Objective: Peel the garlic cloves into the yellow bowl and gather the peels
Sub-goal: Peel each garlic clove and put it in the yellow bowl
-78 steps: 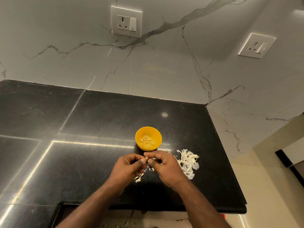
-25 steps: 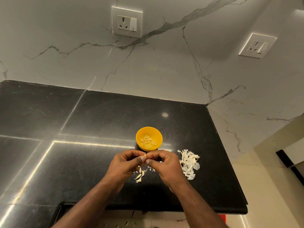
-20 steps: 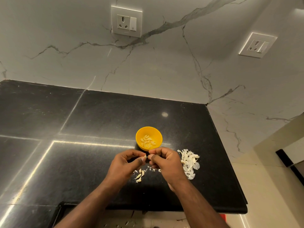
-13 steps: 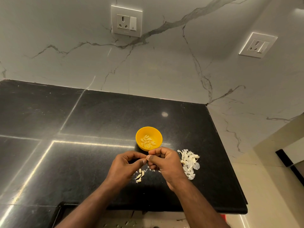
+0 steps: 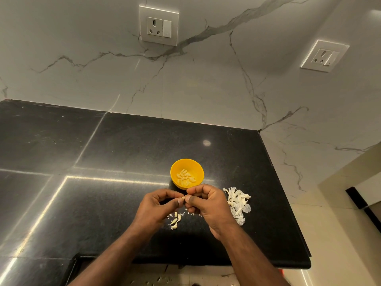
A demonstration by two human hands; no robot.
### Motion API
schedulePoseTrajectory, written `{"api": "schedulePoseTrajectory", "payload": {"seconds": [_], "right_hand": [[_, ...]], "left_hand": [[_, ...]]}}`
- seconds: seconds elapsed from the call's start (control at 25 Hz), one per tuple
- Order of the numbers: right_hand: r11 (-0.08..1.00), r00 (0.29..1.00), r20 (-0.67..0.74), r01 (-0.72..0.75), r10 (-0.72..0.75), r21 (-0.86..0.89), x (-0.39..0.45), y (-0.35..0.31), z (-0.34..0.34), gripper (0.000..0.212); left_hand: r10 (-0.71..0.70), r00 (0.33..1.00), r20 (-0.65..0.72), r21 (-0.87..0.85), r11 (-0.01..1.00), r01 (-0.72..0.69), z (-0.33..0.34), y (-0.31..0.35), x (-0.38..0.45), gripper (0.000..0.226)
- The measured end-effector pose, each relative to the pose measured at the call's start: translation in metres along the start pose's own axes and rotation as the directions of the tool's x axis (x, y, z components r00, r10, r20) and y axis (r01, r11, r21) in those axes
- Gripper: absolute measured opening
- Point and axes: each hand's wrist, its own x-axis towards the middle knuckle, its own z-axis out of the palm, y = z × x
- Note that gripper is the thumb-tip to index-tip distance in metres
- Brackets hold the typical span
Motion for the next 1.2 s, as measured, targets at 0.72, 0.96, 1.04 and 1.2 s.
{"api": "schedulePoseTrajectory", "payload": {"seconds": [0.72, 0.96, 1.04, 1.2], "right_hand": [[0.990, 1.000, -0.001, 0.029, -0.029, -0.139, -0.001, -0.002, 0.007, 0.021], [0.962, 0.997, -0.050, 0.048, -0.064, -0.270, 0.000, 0.003, 0.003, 0.018], [0.952, 0.994, -0.099, 0.017, -0.050, -0.307, 0.002, 0.008, -0.003, 0.019], [0.897, 0.991, -0.132, -0.050, -0.009, -0.440, 0.005, 0.010, -0.016, 0.012]], "left_hand": [[0.020, 0.999, 0.044, 0.088, 0.996, -0.024, -0.002, -0.006, 0.004, 0.011], [0.015, 1.000, 0.020, -0.006, 1.000, -0.014, -0.001, -0.004, 0.004, 0.009], [-0.004, 1.000, -0.004, -0.027, 1.000, 0.004, -0.001, -0.003, 0.005, 0.009], [-0.023, 1.000, -0.022, -0.001, 1.000, 0.023, -0.002, -0.005, 0.005, 0.010]]}}
